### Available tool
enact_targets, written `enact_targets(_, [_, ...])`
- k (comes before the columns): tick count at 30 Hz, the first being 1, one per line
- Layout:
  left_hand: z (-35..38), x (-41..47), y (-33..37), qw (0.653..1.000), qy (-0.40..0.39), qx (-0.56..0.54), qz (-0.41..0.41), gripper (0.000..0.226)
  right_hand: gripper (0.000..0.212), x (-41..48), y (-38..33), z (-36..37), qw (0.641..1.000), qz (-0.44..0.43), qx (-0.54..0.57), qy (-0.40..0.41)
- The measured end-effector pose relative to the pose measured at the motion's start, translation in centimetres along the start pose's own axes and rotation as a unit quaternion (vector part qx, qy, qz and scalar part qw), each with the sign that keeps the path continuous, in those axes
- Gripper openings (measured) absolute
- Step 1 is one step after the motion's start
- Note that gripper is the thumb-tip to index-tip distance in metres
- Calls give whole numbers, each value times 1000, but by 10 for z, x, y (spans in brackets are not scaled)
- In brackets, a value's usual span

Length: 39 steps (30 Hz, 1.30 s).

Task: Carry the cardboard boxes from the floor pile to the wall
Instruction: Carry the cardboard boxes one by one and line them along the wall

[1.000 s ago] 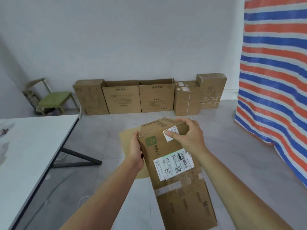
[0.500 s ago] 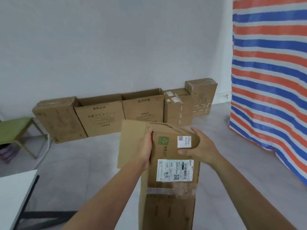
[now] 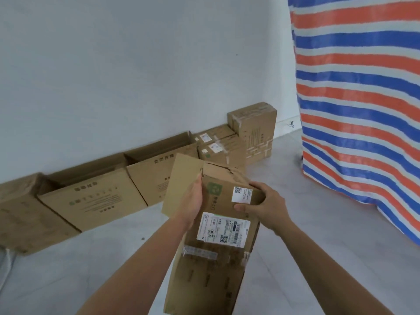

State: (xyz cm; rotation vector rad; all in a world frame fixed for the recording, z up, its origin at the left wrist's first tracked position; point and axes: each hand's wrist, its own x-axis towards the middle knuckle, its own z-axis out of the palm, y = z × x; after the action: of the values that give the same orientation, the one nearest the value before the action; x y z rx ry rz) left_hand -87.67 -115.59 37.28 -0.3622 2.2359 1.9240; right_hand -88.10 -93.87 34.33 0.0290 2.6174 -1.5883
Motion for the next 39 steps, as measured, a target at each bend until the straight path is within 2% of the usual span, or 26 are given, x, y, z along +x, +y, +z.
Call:
enact_targets(4, [2, 88, 29, 1000, 11, 17, -1, 61, 89, 89, -9, -4, 1000, 12, 13, 4])
enact_targets(8, [7, 185, 47, 999, 33, 12, -21, 94, 90, 172, -3, 1, 998, 46, 40, 23])
enact_targets(11, [10, 260, 55, 999, 7, 30, -27, 80, 92, 235, 12, 9, 993, 81, 64, 52])
enact_targets(15, [16, 366, 60, 992, -120, -4, -24, 49, 92, 318, 30, 15, 977, 155, 91, 112])
enact_targets(17, [20, 414, 68, 987, -150, -23, -48, 46, 87, 358, 37, 13, 967, 189, 113, 131])
enact_targets(23, [49, 518, 64, 972, -206, 9, -117, 28, 85, 441, 76, 13, 940, 260, 139, 170])
enact_targets(29, [92, 614, 42, 970, -174, 38, -168, 33, 91, 524, 132, 23, 917, 312, 149, 200])
enact_targets(35, [138, 711, 0, 964, -107, 77, -230, 28, 79, 619, 201, 15, 909, 351, 153, 165])
enact_targets(39, [163, 770, -42, 955, -119, 100, -254, 29, 77, 676, 252, 24, 909, 369, 144, 131])
